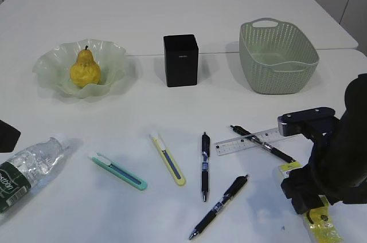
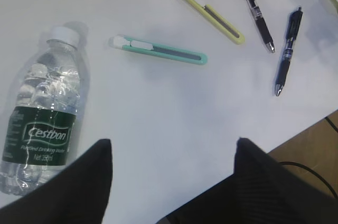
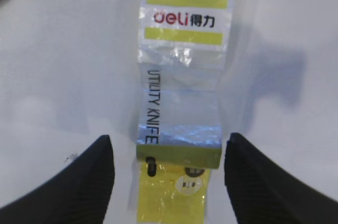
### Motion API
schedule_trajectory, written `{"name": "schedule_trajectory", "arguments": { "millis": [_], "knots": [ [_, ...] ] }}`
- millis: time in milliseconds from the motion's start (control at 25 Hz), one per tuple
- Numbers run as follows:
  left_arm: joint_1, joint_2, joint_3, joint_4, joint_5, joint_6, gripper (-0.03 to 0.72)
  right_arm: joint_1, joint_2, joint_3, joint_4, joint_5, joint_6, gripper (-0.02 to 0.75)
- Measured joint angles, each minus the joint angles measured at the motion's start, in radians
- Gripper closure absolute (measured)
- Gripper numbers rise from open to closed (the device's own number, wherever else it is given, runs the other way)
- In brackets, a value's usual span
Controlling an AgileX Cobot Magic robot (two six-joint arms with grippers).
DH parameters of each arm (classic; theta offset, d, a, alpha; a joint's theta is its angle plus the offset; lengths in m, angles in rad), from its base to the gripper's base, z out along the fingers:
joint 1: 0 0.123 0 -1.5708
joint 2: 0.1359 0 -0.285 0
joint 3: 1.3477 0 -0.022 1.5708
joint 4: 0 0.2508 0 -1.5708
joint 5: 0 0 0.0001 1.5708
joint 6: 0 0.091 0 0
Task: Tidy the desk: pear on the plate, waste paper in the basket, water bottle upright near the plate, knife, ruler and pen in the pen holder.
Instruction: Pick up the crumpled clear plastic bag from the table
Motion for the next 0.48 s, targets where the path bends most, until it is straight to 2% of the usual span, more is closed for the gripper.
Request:
{"name": "schedule_trajectory", "arguments": {
  "millis": [240, 480],
  "knots": [
    [0.0, 0.0, 0.0, 0.0, 0.0, 0.0, 0.179, 0.0, 0.039, 0.0, 0.0, -0.012, 0.0, 0.227],
    [0.0, 0.0, 0.0, 0.0, 0.0, 0.0, 0.179, 0.0, 0.04, 0.0, 0.0, -0.019, 0.0, 0.32]
  ]
}}
